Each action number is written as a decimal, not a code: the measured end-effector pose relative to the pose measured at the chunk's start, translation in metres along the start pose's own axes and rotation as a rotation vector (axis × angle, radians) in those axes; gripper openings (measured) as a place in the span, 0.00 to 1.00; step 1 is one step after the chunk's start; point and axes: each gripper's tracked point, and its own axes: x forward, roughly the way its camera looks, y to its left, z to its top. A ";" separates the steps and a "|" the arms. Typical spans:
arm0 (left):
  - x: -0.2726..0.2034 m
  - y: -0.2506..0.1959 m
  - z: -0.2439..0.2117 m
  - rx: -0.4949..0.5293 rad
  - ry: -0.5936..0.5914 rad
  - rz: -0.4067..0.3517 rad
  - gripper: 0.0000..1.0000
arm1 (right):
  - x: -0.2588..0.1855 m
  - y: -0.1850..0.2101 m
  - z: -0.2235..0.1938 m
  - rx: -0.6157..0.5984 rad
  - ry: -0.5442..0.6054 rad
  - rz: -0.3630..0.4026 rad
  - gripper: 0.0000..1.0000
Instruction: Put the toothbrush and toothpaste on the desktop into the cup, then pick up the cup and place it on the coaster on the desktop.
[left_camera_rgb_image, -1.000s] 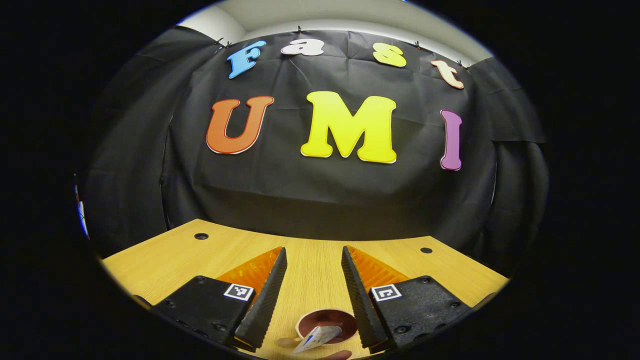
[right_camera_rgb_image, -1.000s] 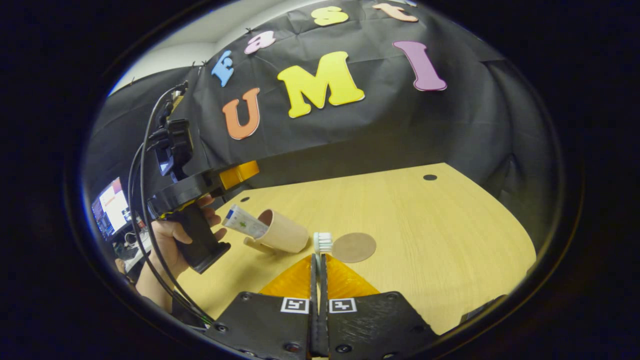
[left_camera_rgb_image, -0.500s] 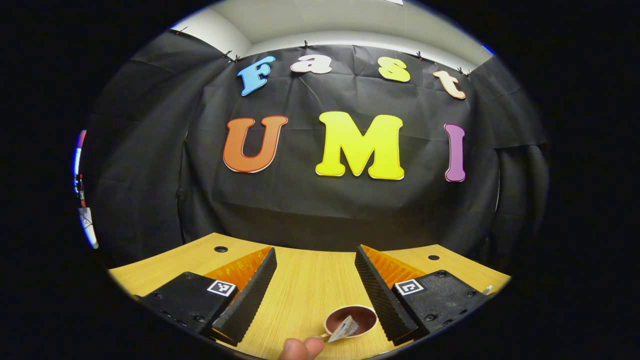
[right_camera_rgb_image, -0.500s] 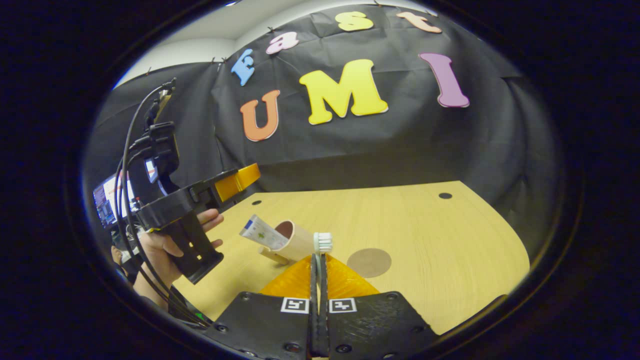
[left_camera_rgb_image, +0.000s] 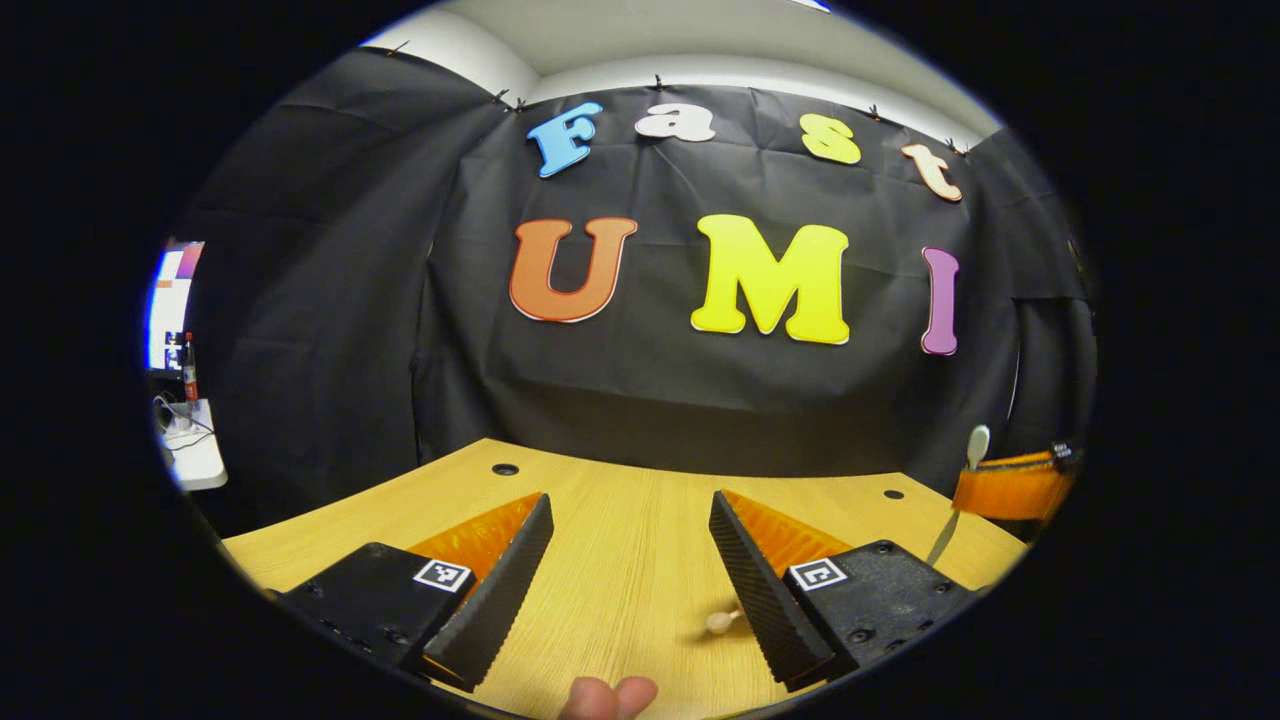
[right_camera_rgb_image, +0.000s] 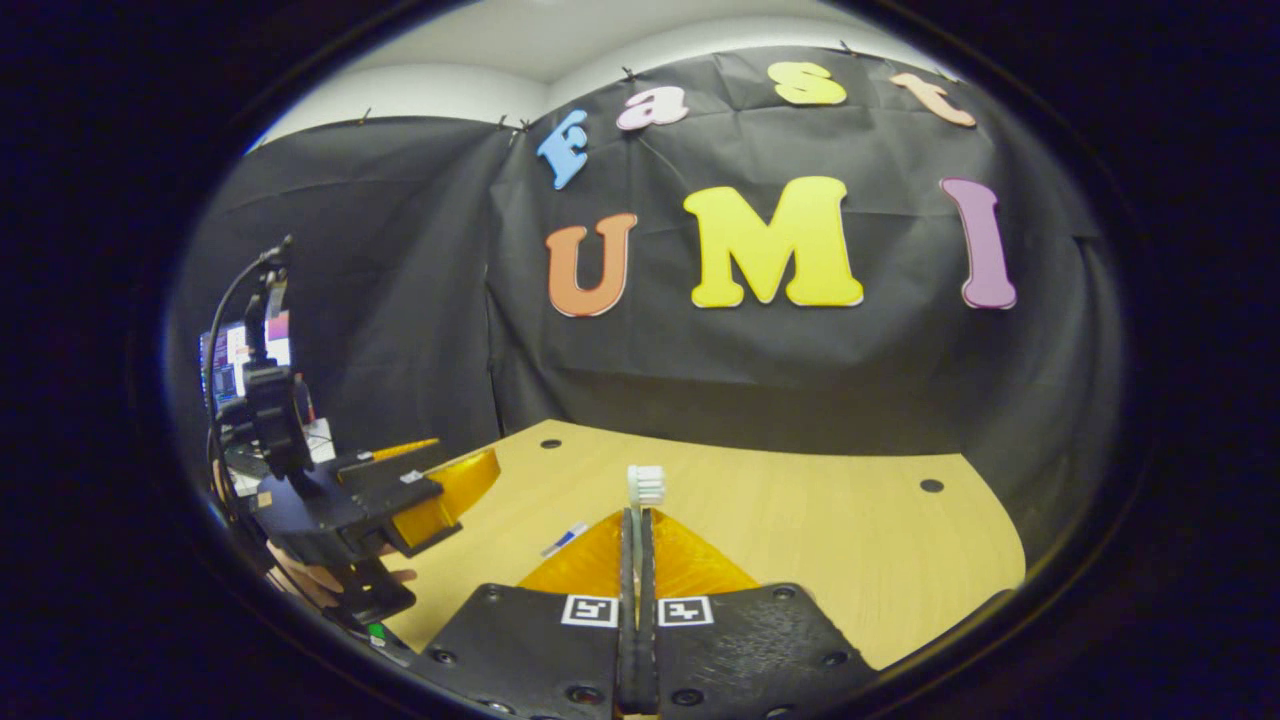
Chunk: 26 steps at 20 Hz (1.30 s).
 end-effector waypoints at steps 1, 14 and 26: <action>-0.004 0.008 -0.006 0.008 0.008 0.011 0.99 | 0.004 0.007 0.008 -0.011 -0.010 0.011 0.00; -0.049 0.056 -0.038 -0.009 0.035 0.084 0.98 | 0.087 0.039 0.020 -0.118 -0.029 0.040 0.00; -0.043 0.064 -0.052 -0.047 0.074 0.096 0.98 | 0.104 0.028 -0.007 -0.135 0.024 0.023 0.12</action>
